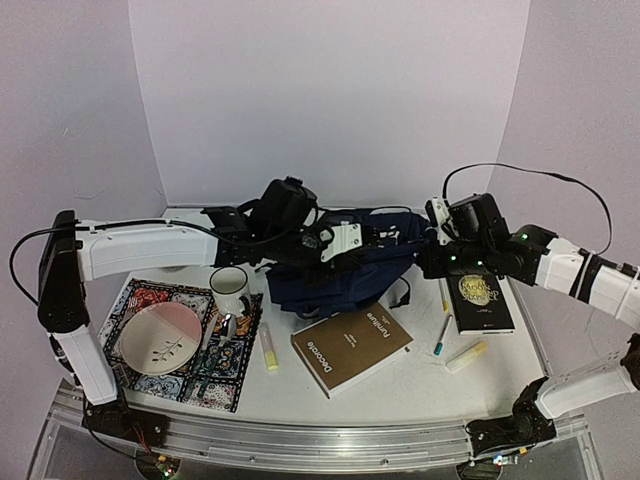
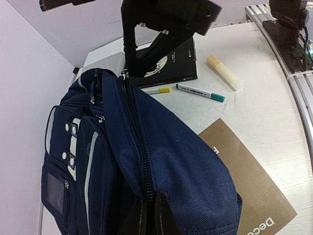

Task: Pack the student bag
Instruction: Unzip the largest pocket of the student bag.

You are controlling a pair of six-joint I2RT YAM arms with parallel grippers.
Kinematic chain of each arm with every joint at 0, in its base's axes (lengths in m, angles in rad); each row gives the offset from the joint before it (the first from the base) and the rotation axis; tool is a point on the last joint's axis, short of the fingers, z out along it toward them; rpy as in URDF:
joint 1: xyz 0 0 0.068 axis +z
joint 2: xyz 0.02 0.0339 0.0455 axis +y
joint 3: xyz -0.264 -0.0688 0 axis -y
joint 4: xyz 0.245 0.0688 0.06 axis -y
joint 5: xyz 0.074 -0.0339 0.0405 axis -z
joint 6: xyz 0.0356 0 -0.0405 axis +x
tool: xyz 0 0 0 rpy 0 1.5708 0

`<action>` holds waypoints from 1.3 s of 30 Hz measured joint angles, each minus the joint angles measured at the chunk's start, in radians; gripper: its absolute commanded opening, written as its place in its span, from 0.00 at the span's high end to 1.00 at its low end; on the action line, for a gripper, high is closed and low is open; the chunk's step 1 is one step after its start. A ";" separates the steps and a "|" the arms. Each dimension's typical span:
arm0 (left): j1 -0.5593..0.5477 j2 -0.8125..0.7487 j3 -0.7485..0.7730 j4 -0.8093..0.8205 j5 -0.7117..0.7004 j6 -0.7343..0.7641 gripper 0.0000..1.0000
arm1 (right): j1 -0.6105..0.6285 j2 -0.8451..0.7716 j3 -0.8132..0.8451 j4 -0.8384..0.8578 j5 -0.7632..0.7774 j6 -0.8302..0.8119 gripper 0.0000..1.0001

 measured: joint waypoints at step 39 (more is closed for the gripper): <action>0.006 0.197 0.206 0.018 -0.133 -0.475 1.00 | -0.151 0.093 0.079 0.148 -0.170 0.051 0.34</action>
